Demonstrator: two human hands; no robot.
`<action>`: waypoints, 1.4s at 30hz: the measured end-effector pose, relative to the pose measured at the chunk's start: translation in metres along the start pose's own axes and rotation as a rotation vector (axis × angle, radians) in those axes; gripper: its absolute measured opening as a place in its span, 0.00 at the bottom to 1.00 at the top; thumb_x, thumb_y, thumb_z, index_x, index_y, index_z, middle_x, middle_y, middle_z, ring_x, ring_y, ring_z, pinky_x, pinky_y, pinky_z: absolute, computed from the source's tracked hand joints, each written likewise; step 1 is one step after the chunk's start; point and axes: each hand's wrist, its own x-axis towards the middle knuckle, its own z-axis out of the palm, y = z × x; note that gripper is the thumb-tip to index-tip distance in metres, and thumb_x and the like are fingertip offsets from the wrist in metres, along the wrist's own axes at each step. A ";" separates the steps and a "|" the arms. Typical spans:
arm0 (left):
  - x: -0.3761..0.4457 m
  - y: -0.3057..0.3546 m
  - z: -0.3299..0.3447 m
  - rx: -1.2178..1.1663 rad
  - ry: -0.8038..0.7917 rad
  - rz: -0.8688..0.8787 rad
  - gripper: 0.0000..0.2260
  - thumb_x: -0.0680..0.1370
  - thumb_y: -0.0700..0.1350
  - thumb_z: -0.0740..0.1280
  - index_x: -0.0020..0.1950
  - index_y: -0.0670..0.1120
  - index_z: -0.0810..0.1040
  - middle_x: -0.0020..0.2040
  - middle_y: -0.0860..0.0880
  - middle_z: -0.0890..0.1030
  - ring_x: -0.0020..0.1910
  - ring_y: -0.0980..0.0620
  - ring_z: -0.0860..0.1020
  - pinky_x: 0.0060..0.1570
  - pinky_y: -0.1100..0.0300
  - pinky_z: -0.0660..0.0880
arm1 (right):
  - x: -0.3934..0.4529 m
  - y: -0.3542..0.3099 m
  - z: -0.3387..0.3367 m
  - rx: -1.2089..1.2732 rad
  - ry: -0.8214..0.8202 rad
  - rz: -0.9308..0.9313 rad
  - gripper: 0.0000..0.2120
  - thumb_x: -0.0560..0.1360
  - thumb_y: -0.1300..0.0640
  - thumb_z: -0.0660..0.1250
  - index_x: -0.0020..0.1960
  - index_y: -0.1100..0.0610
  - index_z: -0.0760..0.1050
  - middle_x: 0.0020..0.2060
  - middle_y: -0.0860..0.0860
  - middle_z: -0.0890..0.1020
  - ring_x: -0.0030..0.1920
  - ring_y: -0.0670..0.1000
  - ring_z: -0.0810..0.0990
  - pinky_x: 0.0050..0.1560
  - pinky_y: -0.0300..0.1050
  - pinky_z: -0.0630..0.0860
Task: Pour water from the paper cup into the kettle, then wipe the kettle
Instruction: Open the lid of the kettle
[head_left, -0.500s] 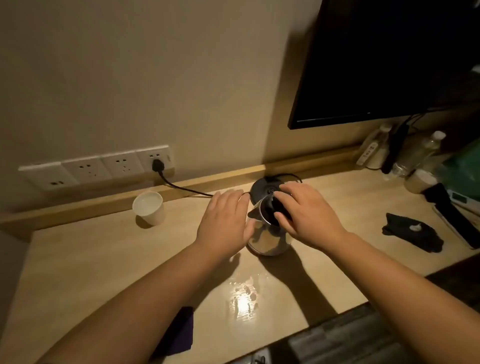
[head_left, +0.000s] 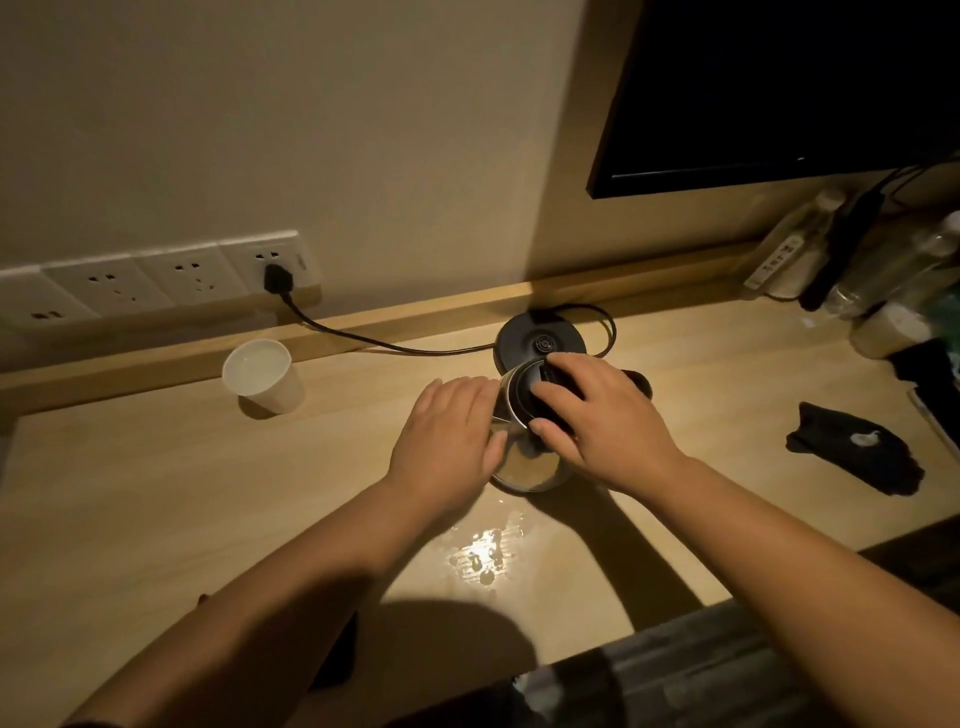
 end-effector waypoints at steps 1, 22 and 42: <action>-0.001 0.000 0.001 0.003 -0.004 -0.005 0.21 0.78 0.55 0.59 0.69 0.47 0.66 0.64 0.48 0.74 0.63 0.49 0.70 0.69 0.50 0.59 | 0.000 0.001 0.001 0.010 0.001 0.000 0.19 0.77 0.45 0.63 0.63 0.55 0.76 0.65 0.58 0.76 0.65 0.58 0.72 0.62 0.54 0.73; -0.004 0.000 0.014 0.114 -0.037 -0.040 0.28 0.76 0.50 0.65 0.73 0.46 0.60 0.66 0.46 0.72 0.66 0.47 0.69 0.71 0.46 0.56 | -0.003 0.002 -0.007 0.280 0.076 0.194 0.21 0.76 0.45 0.63 0.63 0.57 0.77 0.67 0.58 0.74 0.65 0.59 0.73 0.57 0.55 0.76; -0.002 0.001 0.014 0.070 -0.048 -0.037 0.28 0.78 0.53 0.60 0.74 0.43 0.60 0.68 0.44 0.72 0.67 0.45 0.69 0.71 0.46 0.56 | -0.050 0.031 0.001 0.835 0.258 0.557 0.09 0.76 0.42 0.61 0.55 0.31 0.71 0.54 0.44 0.78 0.56 0.44 0.76 0.54 0.45 0.75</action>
